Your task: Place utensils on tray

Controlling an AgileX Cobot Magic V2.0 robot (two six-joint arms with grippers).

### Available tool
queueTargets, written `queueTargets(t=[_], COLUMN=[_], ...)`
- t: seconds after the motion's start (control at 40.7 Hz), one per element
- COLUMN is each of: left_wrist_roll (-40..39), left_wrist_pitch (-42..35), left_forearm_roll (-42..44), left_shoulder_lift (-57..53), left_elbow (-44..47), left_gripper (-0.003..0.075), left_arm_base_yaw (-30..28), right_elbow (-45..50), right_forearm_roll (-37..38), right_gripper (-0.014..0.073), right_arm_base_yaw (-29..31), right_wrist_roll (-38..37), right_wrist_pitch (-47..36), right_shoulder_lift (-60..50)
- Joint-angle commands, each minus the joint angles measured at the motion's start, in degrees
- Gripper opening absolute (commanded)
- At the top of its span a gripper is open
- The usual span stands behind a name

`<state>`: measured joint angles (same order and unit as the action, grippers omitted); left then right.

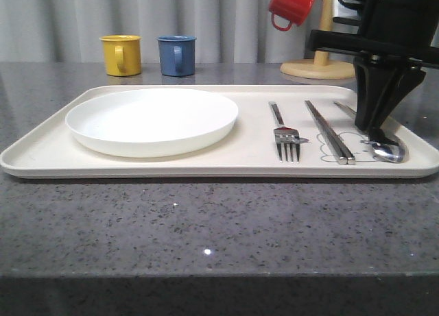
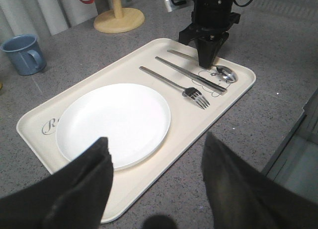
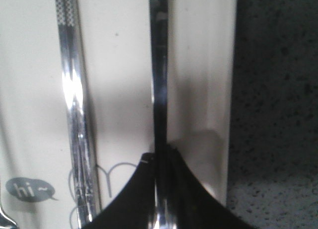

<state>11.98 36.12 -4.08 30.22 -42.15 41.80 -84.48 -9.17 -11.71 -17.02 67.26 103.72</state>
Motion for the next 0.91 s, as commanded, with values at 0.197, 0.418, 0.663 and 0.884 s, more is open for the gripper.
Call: queueTargets(t=[0.197, 0.418, 0.663, 0.884], left_wrist_roll=[-0.7, -0.7, -0.7, -0.7], left_wrist_pitch=[-4.4, -4.4, -4.4, -4.4], left_forearm_roll=[-0.8, -0.8, -0.8, -0.8], left_shoulder_lift=[0.1, 0.1, 0.1, 0.1], left_elbow=[-1.4, -1.4, -1.4, -1.4], left_gripper=[0.0391, 0.0391, 0.0391, 0.0391], left_arm_base_yaw=[0.4, 0.4, 0.4, 0.4], right_elbow=[-1.6, -2.0, 1.6, 12.2], right_forearm_roll=[0.6, 0.7, 1.8, 4.6], right_gripper=[0.0225, 0.0257, 0.0257, 0.0257], right_arm_base_yaw=[0.0, 0.0, -0.1, -0.1], right_wrist_roll=[0.7, 4.3, 13.8, 16.0], right_wrist_pitch=[-1.0, -1.4, -1.9, -4.1], right_shoulder_lift=[-2.7, -8.0, -19.7, -34.5])
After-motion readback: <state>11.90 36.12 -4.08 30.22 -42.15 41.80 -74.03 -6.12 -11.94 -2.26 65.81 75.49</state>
